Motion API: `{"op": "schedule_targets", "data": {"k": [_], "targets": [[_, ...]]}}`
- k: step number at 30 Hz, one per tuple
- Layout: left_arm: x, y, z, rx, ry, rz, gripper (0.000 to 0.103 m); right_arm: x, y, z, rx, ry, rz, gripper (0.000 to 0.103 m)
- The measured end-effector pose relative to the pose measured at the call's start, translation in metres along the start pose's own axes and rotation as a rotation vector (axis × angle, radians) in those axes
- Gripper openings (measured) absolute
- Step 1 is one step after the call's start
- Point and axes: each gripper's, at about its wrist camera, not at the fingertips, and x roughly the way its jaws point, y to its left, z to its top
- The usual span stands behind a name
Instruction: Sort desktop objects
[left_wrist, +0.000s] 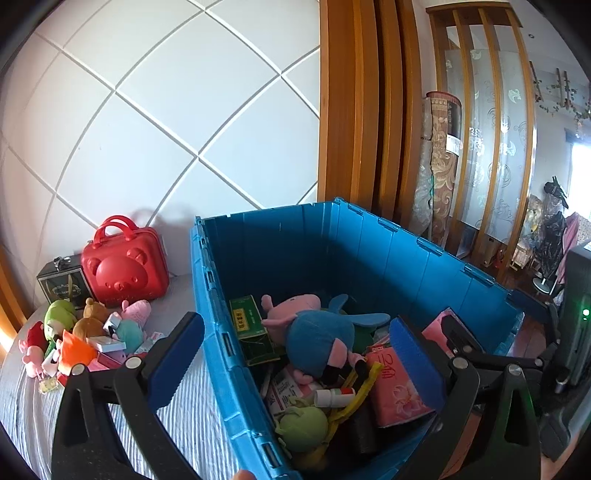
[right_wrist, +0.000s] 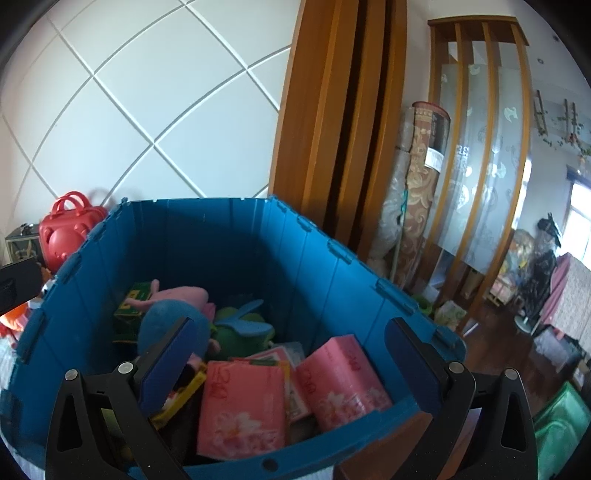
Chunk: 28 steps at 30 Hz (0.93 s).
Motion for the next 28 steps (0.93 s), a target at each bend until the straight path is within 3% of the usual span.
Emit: {"op": "schedule_targets", "data": {"k": [13, 28], "targets": [[-0.002, 0.026, -0.006, 0.02, 0.014, -0.006, 0.102, -0.011, 0.035, -0.003, -0.019, 0.036, 0.002, 0.103], [-0.005, 0.059, -0.011, 0.04, 0.017, -0.048, 0.102, -0.016, 0.065, -0.002, -0.013, 0.07, -0.053, 0.103]]}}
